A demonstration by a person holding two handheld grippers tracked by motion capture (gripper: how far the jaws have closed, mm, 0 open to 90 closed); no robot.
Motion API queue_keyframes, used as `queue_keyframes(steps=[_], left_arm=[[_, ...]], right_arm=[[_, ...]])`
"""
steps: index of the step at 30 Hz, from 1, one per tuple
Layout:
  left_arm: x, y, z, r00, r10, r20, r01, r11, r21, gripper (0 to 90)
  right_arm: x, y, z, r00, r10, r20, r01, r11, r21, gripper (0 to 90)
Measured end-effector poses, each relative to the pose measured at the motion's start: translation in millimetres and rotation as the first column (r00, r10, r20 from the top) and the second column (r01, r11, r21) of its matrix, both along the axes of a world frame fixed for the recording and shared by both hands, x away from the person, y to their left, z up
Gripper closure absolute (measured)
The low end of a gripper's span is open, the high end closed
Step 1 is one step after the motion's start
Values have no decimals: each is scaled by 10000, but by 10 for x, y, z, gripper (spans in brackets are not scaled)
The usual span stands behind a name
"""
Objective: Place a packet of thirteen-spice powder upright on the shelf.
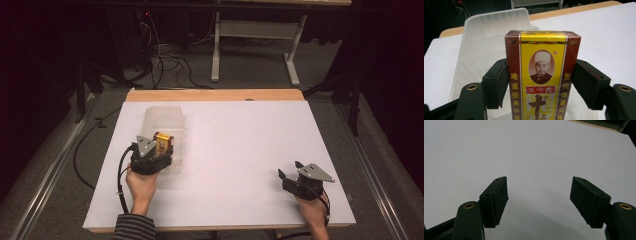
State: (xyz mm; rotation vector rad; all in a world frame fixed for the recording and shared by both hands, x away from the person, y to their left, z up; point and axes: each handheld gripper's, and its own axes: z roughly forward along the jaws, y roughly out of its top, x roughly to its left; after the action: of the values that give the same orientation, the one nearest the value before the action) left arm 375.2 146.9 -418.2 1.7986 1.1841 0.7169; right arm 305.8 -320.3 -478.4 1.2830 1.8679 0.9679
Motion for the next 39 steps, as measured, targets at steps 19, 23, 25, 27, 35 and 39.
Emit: queue_keyframes(steps=[19, 23, 25, 27, 35, 39], left_arm=[[-91, 45, -60, 10000, 36, -35, -36, 10000, 51, 323], [-117, 55, -69, 10000, 62, -22, -62, 10000, 41, 323], [-127, 58, -72, 10000, 58, 15, -59, 10000, 29, 322], [-142, 62, -72, 10000, 82, 14, -82, 10000, 43, 322], [-190, 80, -61, 10000, 53, -41, -53, 10000, -29, 300], [-211, 98, -60, 10000, 73, -39, -74, 9999, -105, 281]], right_arm=[[-1, 0, 0, 10000, 2, 20, -2, 10000, -16, 308], [-2, 0, 0, 10000, -3, 25, 3, 10000, 3, 308], [-2, 0, 0, 10000, 0, 23, 0, 10000, 1, 308], [-3, 0, 0, 10000, -9, 25, 10, 10000, -5, 308], [-2, 0, 0, 10000, -1, 21, 1, 10000, -1, 308], [-2, 0, 0, 10000, -5, 25, 5, 10000, 0, 308]])
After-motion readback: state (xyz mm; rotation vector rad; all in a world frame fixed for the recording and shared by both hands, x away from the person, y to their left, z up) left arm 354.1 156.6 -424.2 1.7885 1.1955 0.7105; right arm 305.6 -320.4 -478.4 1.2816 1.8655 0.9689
